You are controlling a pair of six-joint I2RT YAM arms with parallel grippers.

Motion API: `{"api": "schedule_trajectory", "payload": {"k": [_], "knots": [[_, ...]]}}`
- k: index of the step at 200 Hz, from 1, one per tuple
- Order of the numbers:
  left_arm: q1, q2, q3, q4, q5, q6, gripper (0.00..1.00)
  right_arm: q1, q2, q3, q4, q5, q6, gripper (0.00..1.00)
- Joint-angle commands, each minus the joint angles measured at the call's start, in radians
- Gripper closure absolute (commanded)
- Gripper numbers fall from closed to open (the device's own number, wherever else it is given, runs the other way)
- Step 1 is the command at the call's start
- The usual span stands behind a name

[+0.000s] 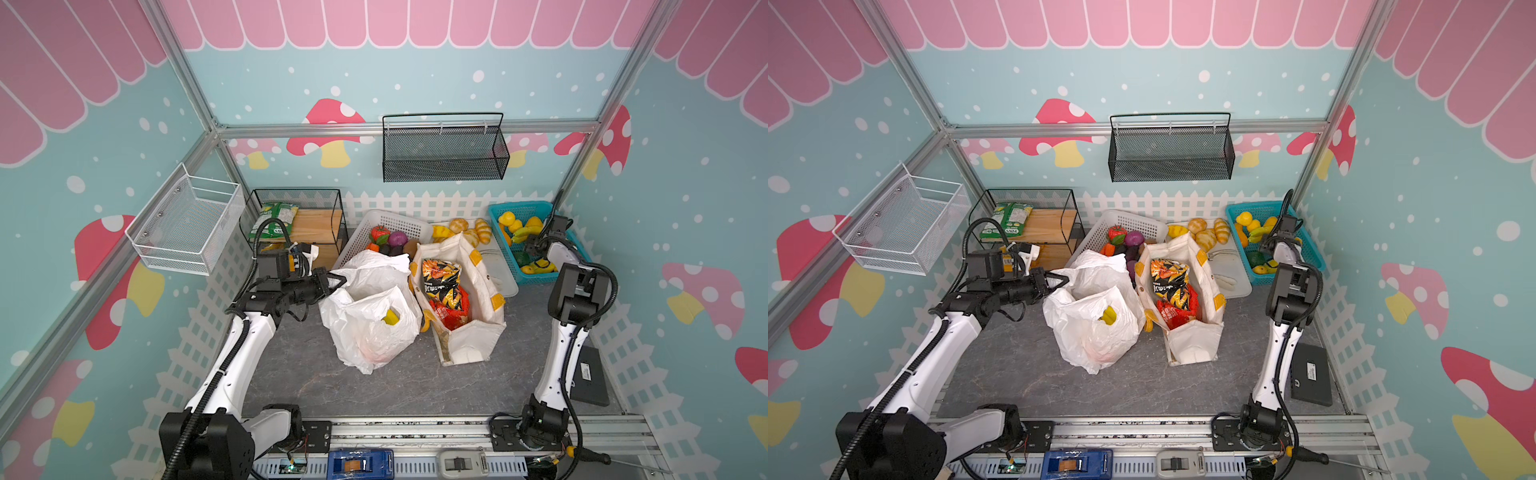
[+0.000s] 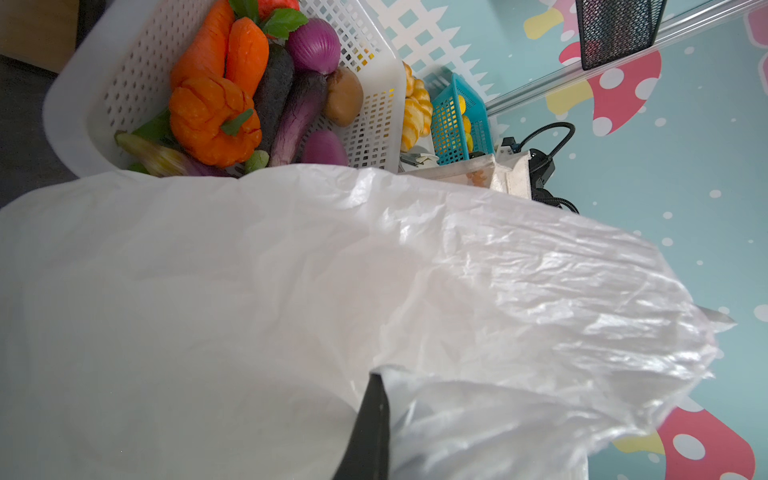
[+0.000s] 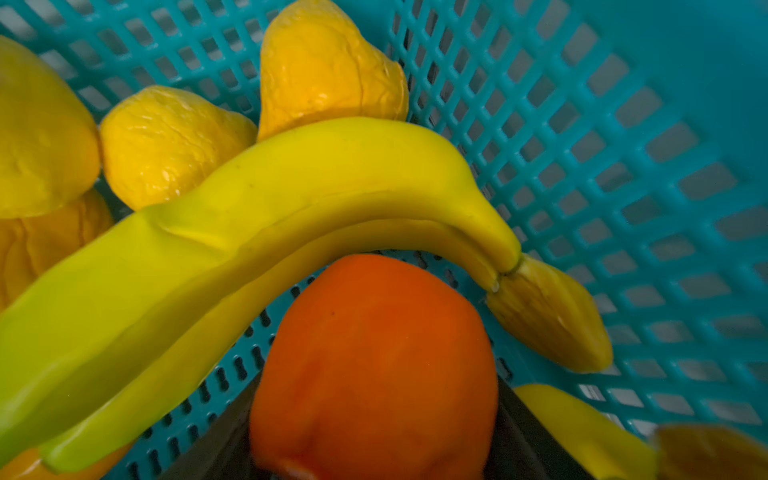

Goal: Place the mixed food into the grocery bags and tie them
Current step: 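Grasp the red-orange fruit in the teal basket with the right gripper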

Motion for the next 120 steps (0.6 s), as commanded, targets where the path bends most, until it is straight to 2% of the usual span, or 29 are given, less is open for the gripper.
{"api": "schedule_trajectory", "payload": {"k": [1, 38, 77, 98, 120], "knots": [[0.004, -0.008, -0.016, 0.021, 0.016, -0.003, 1.0, 0.001, -0.127, -0.04, 0.04, -0.082, -0.019, 0.46], [0.005, -0.017, -0.024, 0.037, 0.023, -0.016, 1.0, 0.006, -0.301, -0.213, 0.134, -0.19, 0.023, 0.51], [0.004, -0.019, -0.032, 0.046, 0.029, -0.023, 1.0, 0.019, -0.589, -0.563, 0.363, -0.348, 0.14, 0.54], [0.002, -0.013, -0.035, 0.05, 0.032, -0.026, 1.0, 0.076, -0.771, -0.719, 0.442, -0.356, 0.165, 0.56], [0.002, -0.013, -0.037, 0.052, 0.031, -0.027, 1.0, 0.183, -0.98, -0.863, 0.495, -0.299, 0.157, 0.56]]}}
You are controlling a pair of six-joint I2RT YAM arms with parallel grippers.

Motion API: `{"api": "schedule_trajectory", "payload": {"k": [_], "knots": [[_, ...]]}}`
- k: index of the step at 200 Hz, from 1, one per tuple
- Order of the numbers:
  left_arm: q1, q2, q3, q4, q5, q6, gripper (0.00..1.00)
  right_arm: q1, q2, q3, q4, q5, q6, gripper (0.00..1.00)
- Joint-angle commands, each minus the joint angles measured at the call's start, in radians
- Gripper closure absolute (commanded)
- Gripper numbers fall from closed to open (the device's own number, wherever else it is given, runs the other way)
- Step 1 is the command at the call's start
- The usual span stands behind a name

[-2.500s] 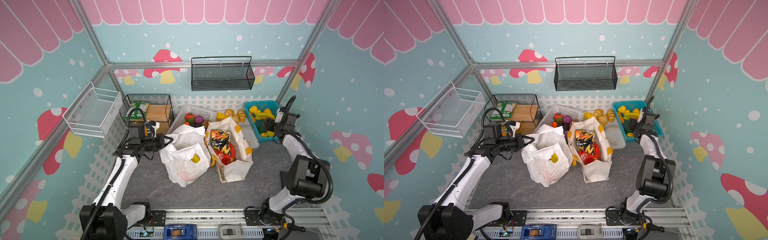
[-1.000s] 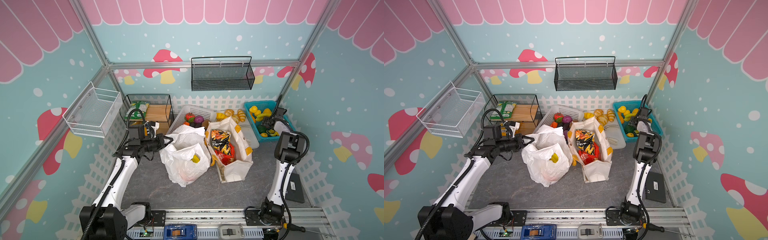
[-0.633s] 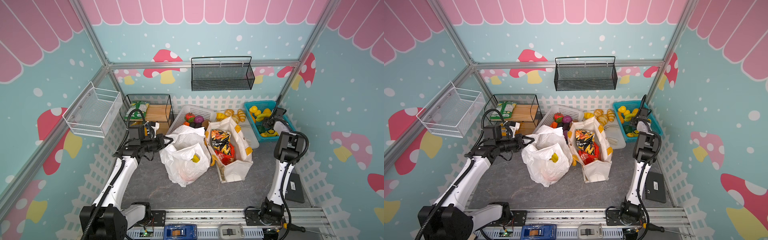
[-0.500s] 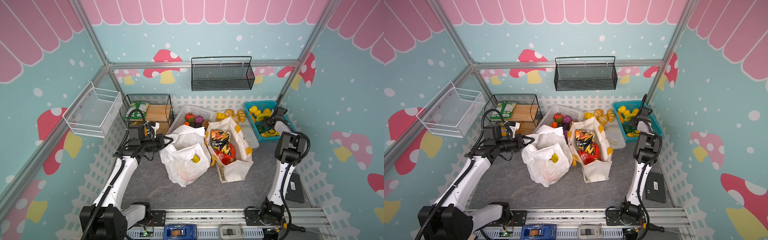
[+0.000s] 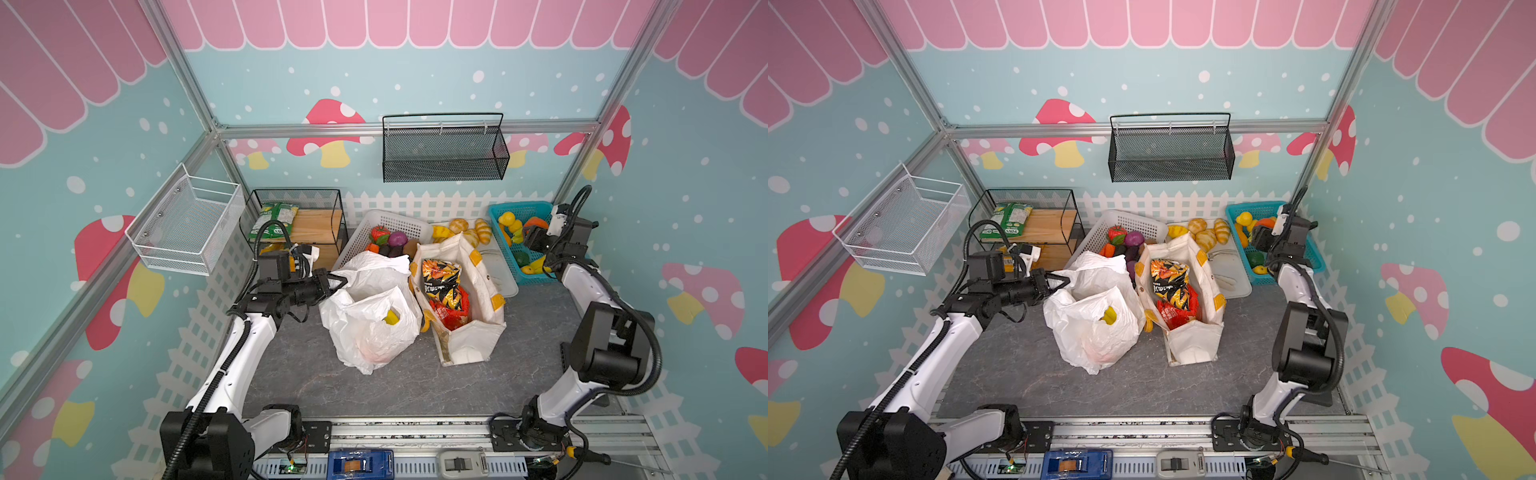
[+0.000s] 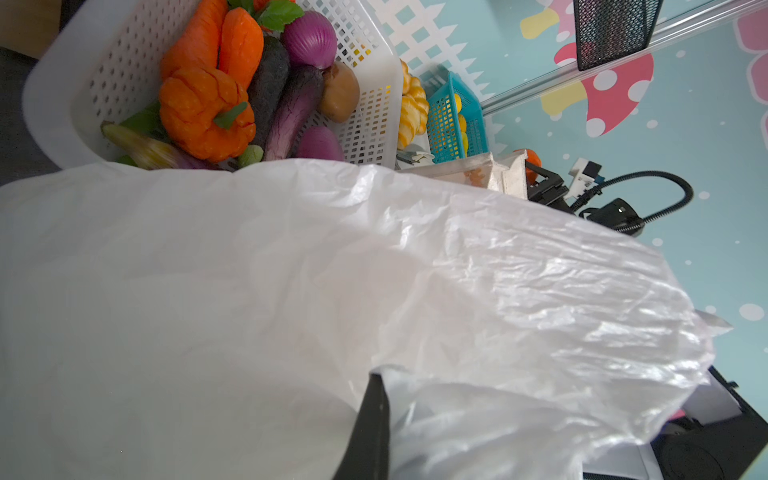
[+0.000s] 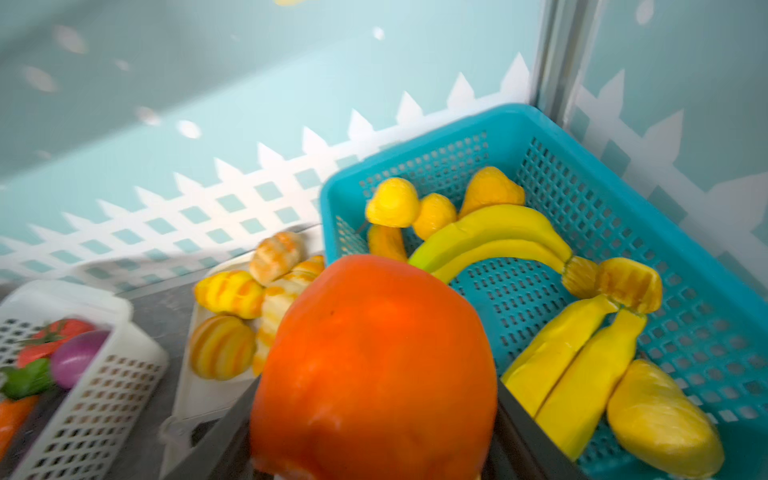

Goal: Place the mixed food into the grocery bags and tie them
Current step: 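Grasp the red-orange fruit in the teal basket with the right gripper, then carry the fruit into the white bag held by the left gripper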

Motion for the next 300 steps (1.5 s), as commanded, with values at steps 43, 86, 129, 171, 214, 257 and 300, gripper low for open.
{"api": "schedule_trajectory", "payload": {"k": [43, 86, 129, 171, 214, 257, 300], "knots": [[0.002, -0.007, -0.012, 0.023, 0.014, -0.004, 1.0, 0.364, -0.439, -0.266, 0.18, -0.087, 0.015, 0.59], [0.002, -0.008, -0.013, 0.023, 0.004, -0.003, 1.0, 0.618, -0.549, -0.375, 0.087, -0.169, -0.113, 0.6], [0.003, 0.0, -0.001, 0.022, 0.005, -0.006, 1.0, 0.784, -0.534, -0.404, -0.034, -0.185, -0.25, 0.6], [0.003, 0.003, -0.007, 0.023, 0.006, -0.009, 1.0, 0.882, -0.391, -0.318, -0.022, -0.168, -0.316, 0.59], [0.001, 0.003, -0.007, 0.026, 0.01, -0.012, 1.0, 0.943, -0.222, -0.223, 0.034, -0.199, -0.351, 0.57], [0.002, 0.001, -0.011, 0.028, 0.014, -0.015, 1.0, 1.002, -0.057, -0.147, 0.06, -0.169, -0.395, 0.49], [0.002, 0.001, -0.012, 0.034, 0.017, -0.018, 1.0, 1.059, 0.054, -0.107, 0.074, -0.153, -0.432, 0.38]]}}
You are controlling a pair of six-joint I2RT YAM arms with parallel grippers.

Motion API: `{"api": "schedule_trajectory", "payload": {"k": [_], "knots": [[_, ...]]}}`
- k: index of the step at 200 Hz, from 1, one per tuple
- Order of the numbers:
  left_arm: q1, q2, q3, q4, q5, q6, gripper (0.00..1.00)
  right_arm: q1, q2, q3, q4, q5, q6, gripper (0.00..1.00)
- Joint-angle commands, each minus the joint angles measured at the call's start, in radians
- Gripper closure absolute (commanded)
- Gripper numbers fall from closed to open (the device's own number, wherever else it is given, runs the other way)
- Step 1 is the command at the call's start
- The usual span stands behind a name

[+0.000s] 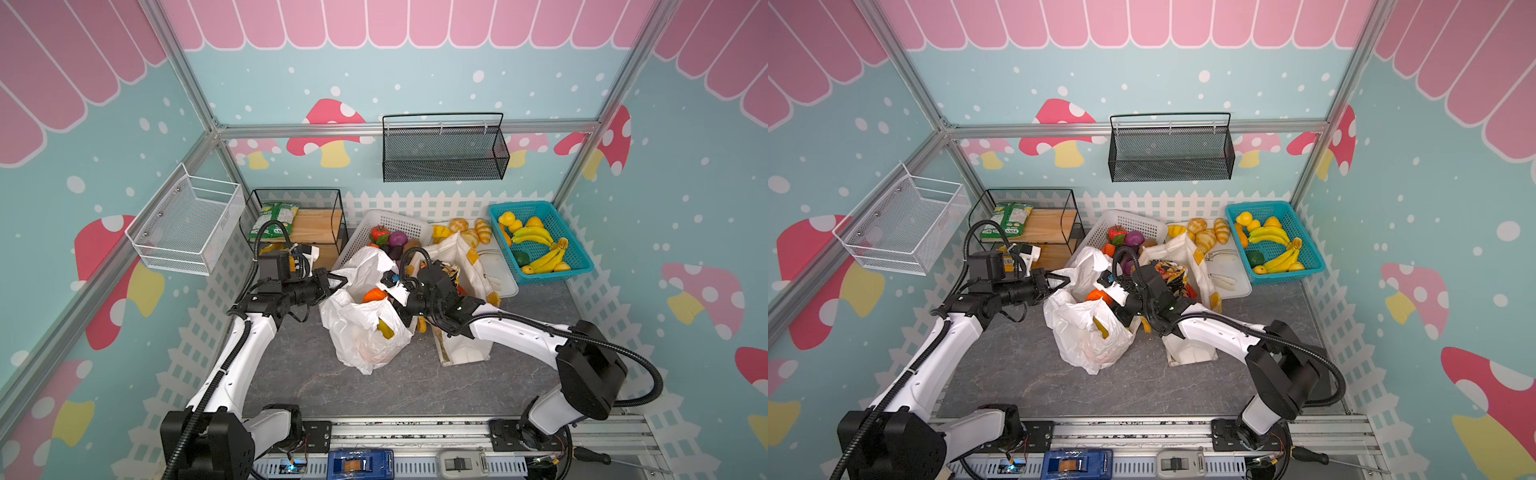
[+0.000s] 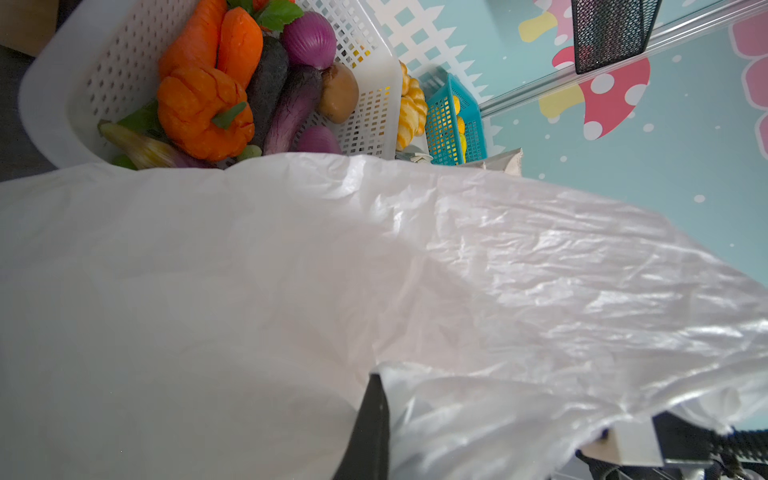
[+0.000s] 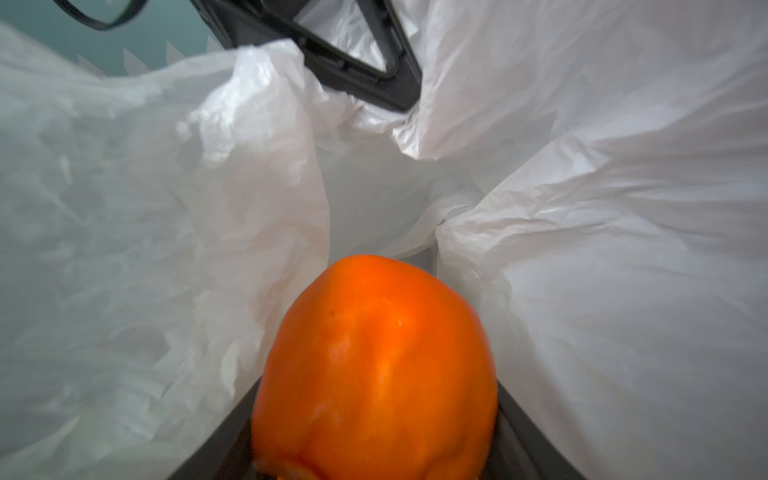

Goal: Place the mixed food into the grocery bags and tie them
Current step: 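Carry the fruit into the white bag held by the left gripper, then lower the fruit into the bag and open the right gripper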

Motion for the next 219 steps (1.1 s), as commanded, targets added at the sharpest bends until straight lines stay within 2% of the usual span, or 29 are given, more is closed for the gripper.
{"api": "schedule_trajectory", "payload": {"k": [1, 50, 78, 133, 181, 206, 219], "knots": [[0.002, 0.001, -0.009, 0.022, 0.016, -0.007, 1.0, 0.032, 0.047, 0.032, 0.02, 0.005, -0.051, 0.38], [0.002, 0.001, -0.01, 0.023, 0.016, -0.007, 1.0, 0.047, 0.076, 0.04, 0.027, 0.012, -0.021, 0.18], [0.002, 0.002, -0.011, 0.023, 0.019, -0.009, 1.0, 0.047, 0.03, 0.018, 0.037, 0.043, -0.022, 0.14], [0.003, 0.001, -0.013, 0.023, 0.016, -0.006, 1.0, 0.034, -0.108, -0.039, 0.02, 0.093, -0.033, 0.12], [0.002, -0.004, -0.018, 0.023, 0.002, -0.002, 1.0, -0.032, -0.299, -0.114, -0.035, 0.057, -0.032, 0.15], [0.003, -0.004, -0.017, 0.021, -0.006, -0.002, 1.0, -0.063, -0.386, -0.146, -0.063, 0.064, -0.029, 0.15], [0.004, -0.002, -0.017, 0.021, -0.008, -0.001, 1.0, -0.079, -0.417, -0.151, -0.079, 0.106, -0.006, 0.16]]}}
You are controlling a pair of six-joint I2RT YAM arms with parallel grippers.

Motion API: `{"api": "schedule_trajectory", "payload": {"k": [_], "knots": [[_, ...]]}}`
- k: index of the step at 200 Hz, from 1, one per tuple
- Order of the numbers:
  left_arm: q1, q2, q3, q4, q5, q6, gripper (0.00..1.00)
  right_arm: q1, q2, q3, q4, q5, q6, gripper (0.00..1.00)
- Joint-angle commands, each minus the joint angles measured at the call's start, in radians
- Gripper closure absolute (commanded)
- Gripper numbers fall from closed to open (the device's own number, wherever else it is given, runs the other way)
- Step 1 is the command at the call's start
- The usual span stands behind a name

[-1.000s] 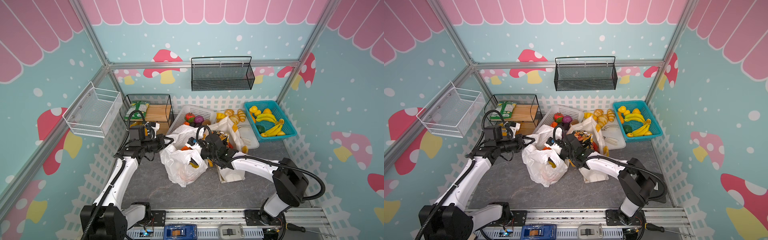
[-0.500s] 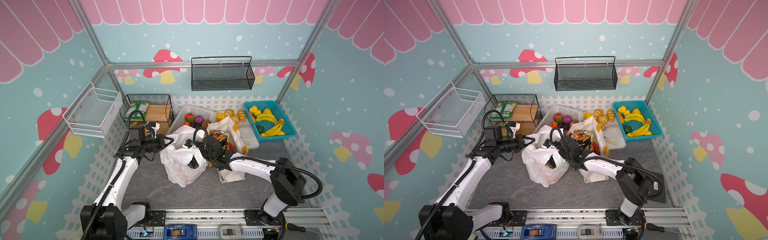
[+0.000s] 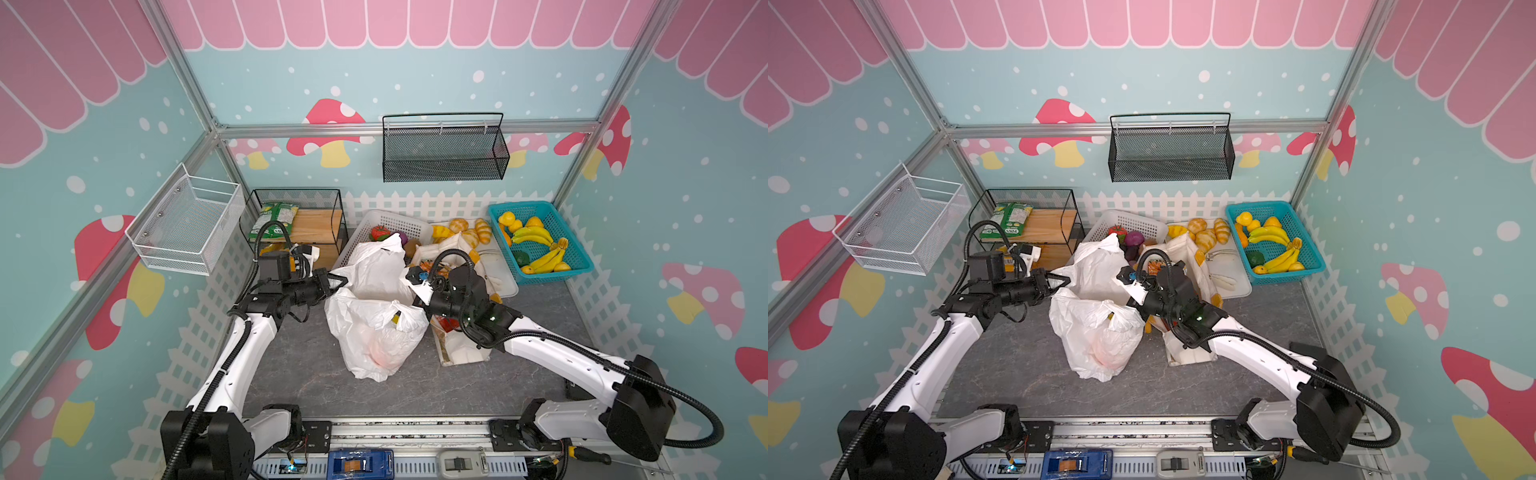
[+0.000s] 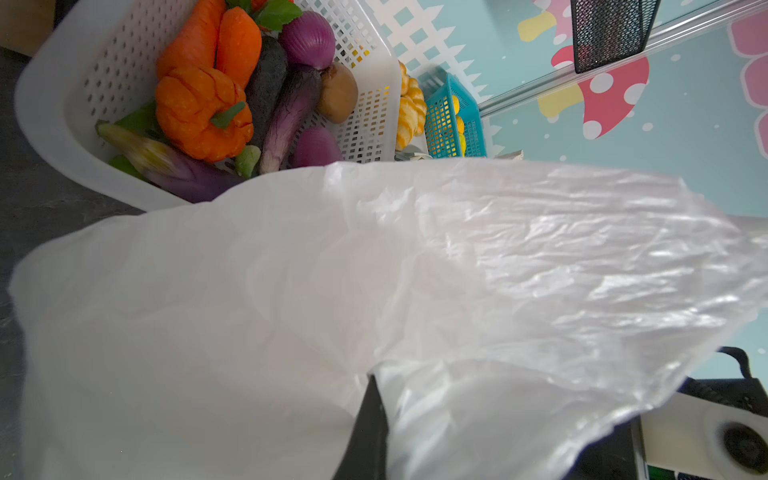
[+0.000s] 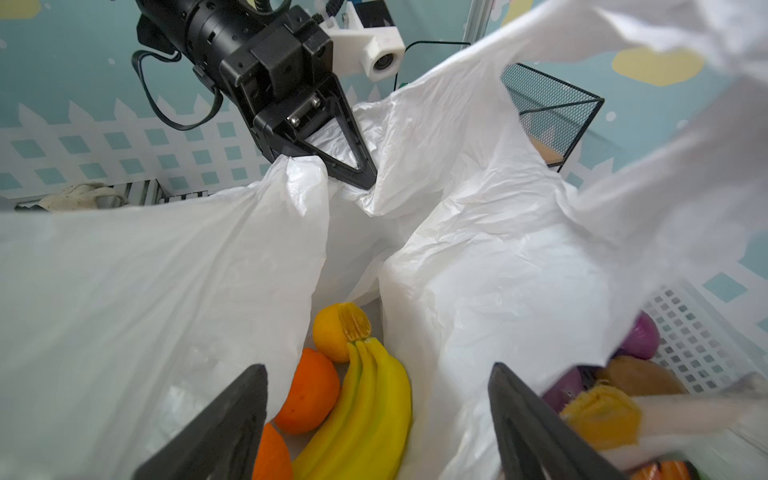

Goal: Place the mixed food into the grocery bags and tie them
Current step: 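Lower the fruit into the bag and open the right gripper, then withdraw the right gripper from the bag to the teal basket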

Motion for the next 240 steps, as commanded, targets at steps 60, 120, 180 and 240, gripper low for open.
{"api": "schedule_trajectory", "payload": {"k": [60, 120, 180, 240], "knots": [[0.003, 0.008, -0.006, 0.015, -0.005, -0.004, 1.0, -0.033, -0.097, 0.003, -0.086, 0.25, 0.032, 0.21], [0.004, 0.006, -0.004, 0.015, -0.001, -0.007, 1.0, -0.267, -0.234, 0.017, -0.085, 0.267, 0.103, 0.19], [0.003, -0.007, -0.014, 0.037, 0.016, -0.023, 1.0, -0.706, -0.083, 0.085, -0.083, 0.242, 0.281, 0.14], [0.004, -0.008, -0.018, 0.044, 0.024, -0.03, 1.0, -0.993, 0.297, 0.202, -0.054, 0.122, 0.432, 0.15]]}}
